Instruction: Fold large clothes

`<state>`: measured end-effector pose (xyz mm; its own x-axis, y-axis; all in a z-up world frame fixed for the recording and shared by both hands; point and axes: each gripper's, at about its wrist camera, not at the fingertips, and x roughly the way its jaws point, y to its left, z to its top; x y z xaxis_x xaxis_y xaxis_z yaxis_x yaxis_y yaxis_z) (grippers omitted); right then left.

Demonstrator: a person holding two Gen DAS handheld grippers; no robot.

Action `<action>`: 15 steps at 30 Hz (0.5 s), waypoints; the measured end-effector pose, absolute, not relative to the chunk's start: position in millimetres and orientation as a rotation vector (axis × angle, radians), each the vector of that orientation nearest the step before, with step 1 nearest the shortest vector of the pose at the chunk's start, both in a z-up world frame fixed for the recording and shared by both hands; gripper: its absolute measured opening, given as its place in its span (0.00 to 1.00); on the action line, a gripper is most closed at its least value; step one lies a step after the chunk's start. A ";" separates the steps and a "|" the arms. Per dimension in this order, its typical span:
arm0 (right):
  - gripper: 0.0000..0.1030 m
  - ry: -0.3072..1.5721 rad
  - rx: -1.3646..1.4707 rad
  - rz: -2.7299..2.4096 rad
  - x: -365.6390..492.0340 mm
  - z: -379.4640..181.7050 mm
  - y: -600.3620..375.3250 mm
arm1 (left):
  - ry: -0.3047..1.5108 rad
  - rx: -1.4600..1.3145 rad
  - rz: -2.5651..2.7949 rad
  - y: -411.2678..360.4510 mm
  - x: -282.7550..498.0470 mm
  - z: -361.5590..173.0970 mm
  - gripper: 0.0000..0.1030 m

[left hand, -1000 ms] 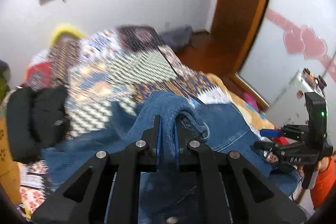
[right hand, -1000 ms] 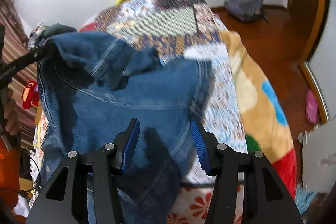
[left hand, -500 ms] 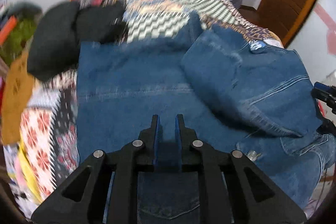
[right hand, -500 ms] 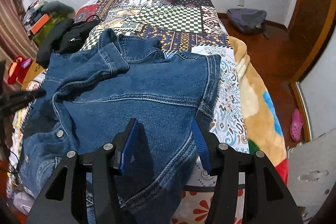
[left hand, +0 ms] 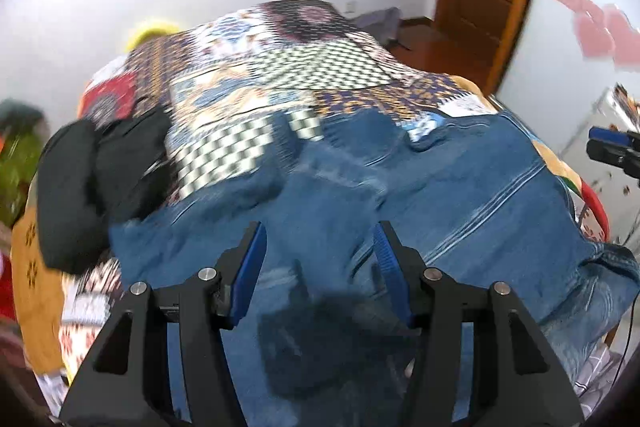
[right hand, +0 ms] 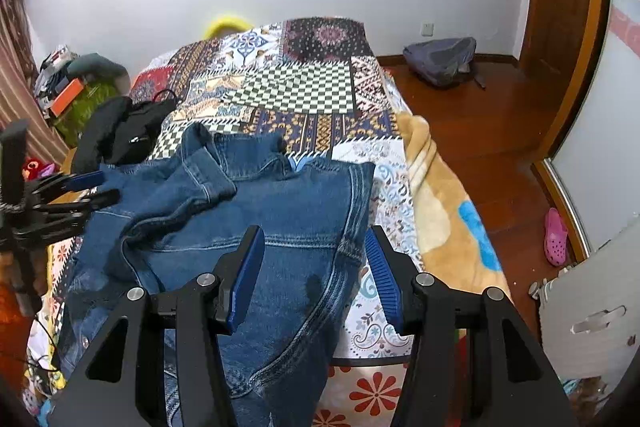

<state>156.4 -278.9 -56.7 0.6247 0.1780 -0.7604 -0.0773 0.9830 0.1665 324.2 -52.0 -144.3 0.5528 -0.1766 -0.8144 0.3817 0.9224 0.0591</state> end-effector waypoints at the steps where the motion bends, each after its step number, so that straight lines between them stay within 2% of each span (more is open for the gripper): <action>1: 0.48 0.880 0.116 0.145 156.3 -56.1 -278.9 | 0.937 0.266 -0.349 -63.6 331.5 -148.3 0.53; 8: 0.48 0.914 0.117 0.161 160.3 -69.8 -282.6 | 1.088 0.328 -0.384 -105.6 373.8 -194.3 0.53; 15: 0.48 0.934 0.112 0.183 163.8 -80.8 -283.2 | 1.218 0.324 -0.349 -104.0 396.5 -247.4 0.49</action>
<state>163.8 -283.2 -80.8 0.5809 0.2049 -0.7878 -0.1083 0.9786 0.1747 396.5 -104.0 -247.4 0.3053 -0.0872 -0.9483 0.4288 0.9017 0.0551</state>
